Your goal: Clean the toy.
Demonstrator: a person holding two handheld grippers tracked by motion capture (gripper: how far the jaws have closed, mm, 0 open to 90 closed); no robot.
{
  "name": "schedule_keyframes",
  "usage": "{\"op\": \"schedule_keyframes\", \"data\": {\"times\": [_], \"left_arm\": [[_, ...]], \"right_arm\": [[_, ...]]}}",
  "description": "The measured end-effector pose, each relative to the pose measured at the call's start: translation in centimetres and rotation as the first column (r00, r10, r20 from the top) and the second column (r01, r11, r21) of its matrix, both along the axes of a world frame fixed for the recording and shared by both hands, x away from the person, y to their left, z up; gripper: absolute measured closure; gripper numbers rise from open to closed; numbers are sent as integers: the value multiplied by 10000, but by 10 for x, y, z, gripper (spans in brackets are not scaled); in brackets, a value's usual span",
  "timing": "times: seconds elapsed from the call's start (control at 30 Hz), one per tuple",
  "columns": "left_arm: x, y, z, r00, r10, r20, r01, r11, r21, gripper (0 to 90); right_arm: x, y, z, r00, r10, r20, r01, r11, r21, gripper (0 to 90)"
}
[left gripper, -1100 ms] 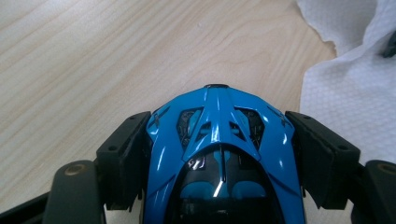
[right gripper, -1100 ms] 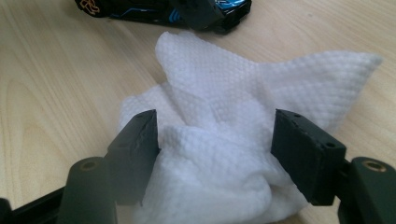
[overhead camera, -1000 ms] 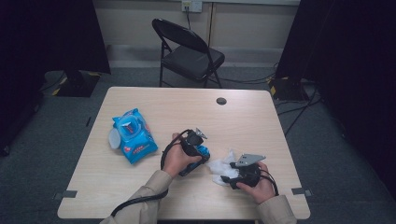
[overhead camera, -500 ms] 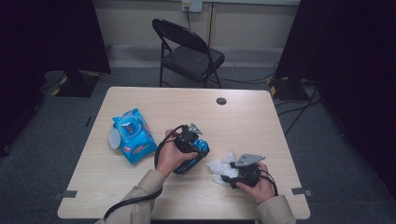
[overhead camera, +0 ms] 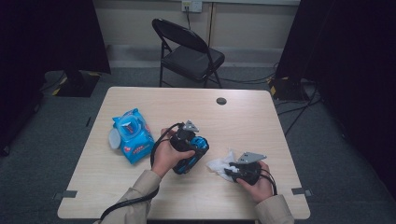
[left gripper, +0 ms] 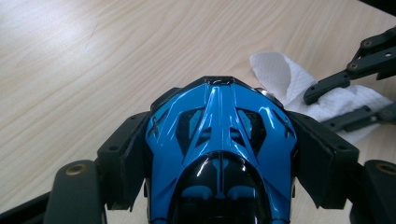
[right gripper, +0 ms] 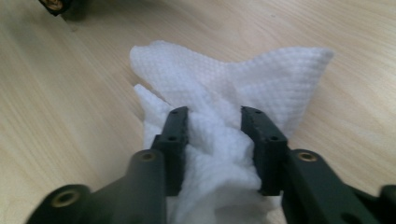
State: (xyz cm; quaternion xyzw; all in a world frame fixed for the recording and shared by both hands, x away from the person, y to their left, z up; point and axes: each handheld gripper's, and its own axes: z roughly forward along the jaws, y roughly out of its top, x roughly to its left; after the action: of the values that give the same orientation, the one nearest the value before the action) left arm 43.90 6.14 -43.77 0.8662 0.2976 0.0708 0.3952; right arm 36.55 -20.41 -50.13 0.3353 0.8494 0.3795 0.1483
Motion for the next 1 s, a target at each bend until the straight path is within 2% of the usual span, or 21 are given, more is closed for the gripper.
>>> {"op": "schedule_keyframes", "data": {"times": [0.1, 0.27, 0.37, 0.47, 0.6, 0.73, 0.83, 0.93, 1.0], "left_arm": [[-1, 1, 2, 10000, -6, 56, 7, 10000, -91, 263], [-4, 5, 4, 9999, -78, 135, 81, 9997, -245, 262], [-7, 7, 6, 9997, -156, 185, 163, 9992, -375, 263], [-9, 9, 9, 9994, -262, 208, 273, 9980, -571, 262], [-13, 8, 13, 9984, -466, 309, 486, 9964, -697, 262], [-17, 6, 17, 9973, -652, 351, 681, 9936, -903, 262], [-20, 2, 16, 9964, -791, 304, 818, 9916, -1002, 262], [-21, -3, 13, 9953, -934, 268, 957, 9901, -1029, 262], [-22, -6, 12, 9949, -979, 241, 999, 9895, -1041, 263]], "right_arm": [[1, 1, 0, 10000, -46, 28, 46, 10000, 35, 833], [2, 1, 1, 9993, -340, -179, 343, 9993, 157, 858], [4, -2, 3, 9984, -446, -342, 465, 9973, 576, 862], [5, -6, 15, 9972, -704, -233, 726, 9906, 1158, 865], [7, -11, 38, 9948, -1011, 87, 974, 9761, 1943, 868], [19, -14, 59, 9923, -1237, 10, 1187, 9544, 2738, 869], [31, -10, 77, 9908, -1350, 25, 1270, 9387, 3205, 870], [39, 4, 92, 9926, -1190, 223, 1063, 9444, 3111, 869], [43, 16, 98, 9942, -1044, 277, 920, 9533, 2876, 870]]}}
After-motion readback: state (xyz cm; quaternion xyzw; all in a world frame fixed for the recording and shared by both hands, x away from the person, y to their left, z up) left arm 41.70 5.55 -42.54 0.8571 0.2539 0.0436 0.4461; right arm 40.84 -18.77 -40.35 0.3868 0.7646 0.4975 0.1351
